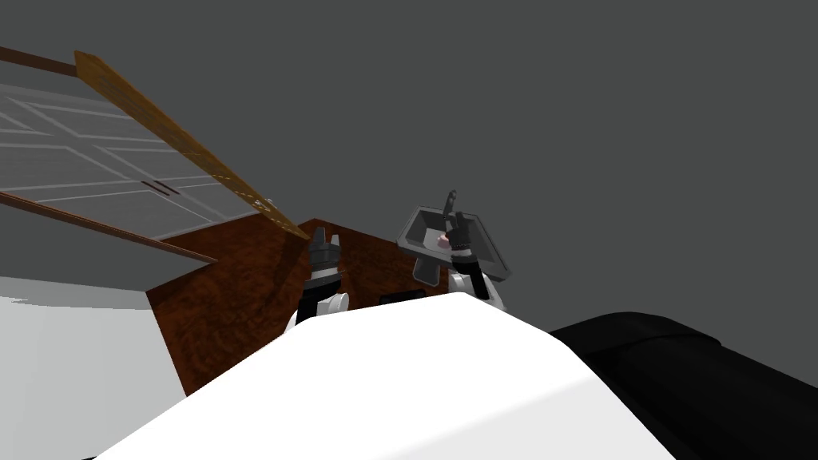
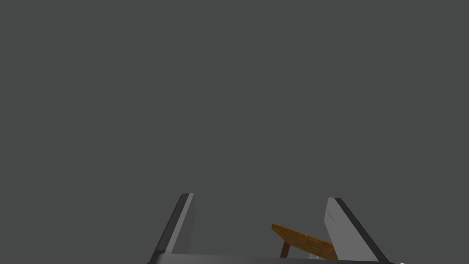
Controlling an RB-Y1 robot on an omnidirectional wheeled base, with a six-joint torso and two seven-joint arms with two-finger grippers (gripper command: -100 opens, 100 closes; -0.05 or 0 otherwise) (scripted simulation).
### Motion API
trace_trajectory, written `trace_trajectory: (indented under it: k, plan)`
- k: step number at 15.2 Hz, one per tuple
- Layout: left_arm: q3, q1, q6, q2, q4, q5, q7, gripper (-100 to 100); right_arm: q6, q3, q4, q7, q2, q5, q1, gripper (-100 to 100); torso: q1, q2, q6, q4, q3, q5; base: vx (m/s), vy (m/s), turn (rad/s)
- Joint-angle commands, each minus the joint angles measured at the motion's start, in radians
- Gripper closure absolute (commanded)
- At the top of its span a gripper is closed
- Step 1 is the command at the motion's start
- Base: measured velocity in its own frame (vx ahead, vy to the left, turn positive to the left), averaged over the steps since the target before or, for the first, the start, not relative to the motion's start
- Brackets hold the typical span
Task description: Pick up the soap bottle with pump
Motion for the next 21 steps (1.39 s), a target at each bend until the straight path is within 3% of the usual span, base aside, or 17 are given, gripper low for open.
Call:
trace_trajectory:
  k: [1,5,21]
  plan:
    - [0.000,0.000,0.000,0.000,0.000,0.000,0.000,0,-0.002,-0.005,0.007,-0.001,-0.045,0.008,0.007,-100,0.000,0.000,0.000,0.000,0.000,0.000,0.013,0.010,0.070]
    - [0.000,0.000,0.000,0.000,0.000,0.000,0.000,0,-0.012,-0.014,0.033,-0.003,-0.142,0.034,0.031,-100,0.000,0.000,0.000,0.000,0.000,0.000,0.018,0.009,0.083]
    - [0.000,0.000,0.000,0.000,0.000,0.000,0.000,0,-0.043,-0.043,0.123,-0.006,-0.442,0.127,0.115,-100,0.000,-0.001,0.000,0.000,0.000,0.000,0.015,0.008,0.071]
